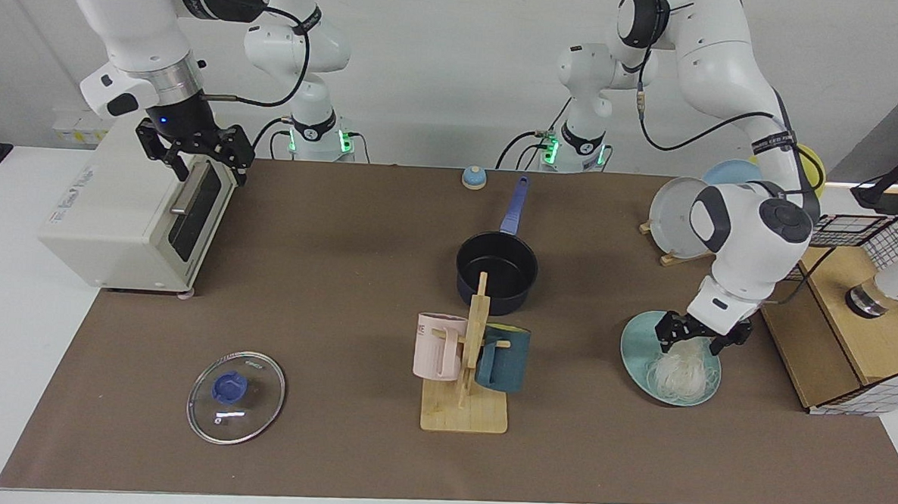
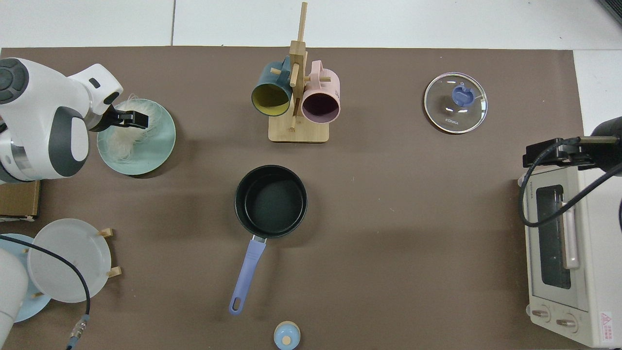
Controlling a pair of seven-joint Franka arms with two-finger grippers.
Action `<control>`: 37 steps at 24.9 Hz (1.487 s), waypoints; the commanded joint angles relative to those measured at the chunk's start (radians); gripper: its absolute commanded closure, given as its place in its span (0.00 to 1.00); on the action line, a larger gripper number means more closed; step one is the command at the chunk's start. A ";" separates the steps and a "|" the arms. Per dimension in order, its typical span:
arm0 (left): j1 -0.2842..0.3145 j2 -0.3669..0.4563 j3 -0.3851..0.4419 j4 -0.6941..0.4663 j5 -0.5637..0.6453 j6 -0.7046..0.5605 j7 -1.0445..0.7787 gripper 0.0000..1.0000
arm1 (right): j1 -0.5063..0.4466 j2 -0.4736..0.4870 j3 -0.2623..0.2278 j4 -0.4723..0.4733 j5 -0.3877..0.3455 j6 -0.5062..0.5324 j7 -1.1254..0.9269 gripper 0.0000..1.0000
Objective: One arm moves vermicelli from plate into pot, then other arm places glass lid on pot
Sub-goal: 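Grasp the white vermicelli bundle with the left gripper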
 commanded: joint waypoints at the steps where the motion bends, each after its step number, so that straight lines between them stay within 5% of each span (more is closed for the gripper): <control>1: -0.007 0.015 0.004 -0.047 0.001 0.083 0.008 0.00 | -0.010 -0.001 0.003 -0.007 0.006 0.024 -0.004 0.01; 11: 0.003 0.113 0.004 -0.060 0.002 0.221 0.000 0.00 | -0.010 0.000 0.003 -0.008 0.004 0.058 -0.004 0.01; 12: 0.003 0.113 0.004 -0.062 -0.001 0.221 -0.001 0.09 | -0.010 0.000 0.003 -0.010 0.004 0.058 -0.002 0.01; 14: 0.003 0.113 0.004 -0.062 -0.004 0.219 0.000 0.71 | -0.011 -0.001 0.003 -0.010 0.004 0.058 -0.002 0.01; 16: 0.003 0.113 0.004 -0.062 -0.004 0.218 0.000 1.00 | -0.010 -0.001 0.003 -0.010 0.004 0.058 0.001 0.01; 25: 0.002 0.092 0.005 -0.048 -0.007 0.167 0.006 1.00 | -0.020 -0.001 0.003 -0.013 0.003 0.057 -0.007 0.01; 37: -0.010 -0.081 0.019 -0.047 0.002 -0.023 0.010 1.00 | -0.024 0.032 0.003 0.015 -0.048 0.066 -0.077 0.01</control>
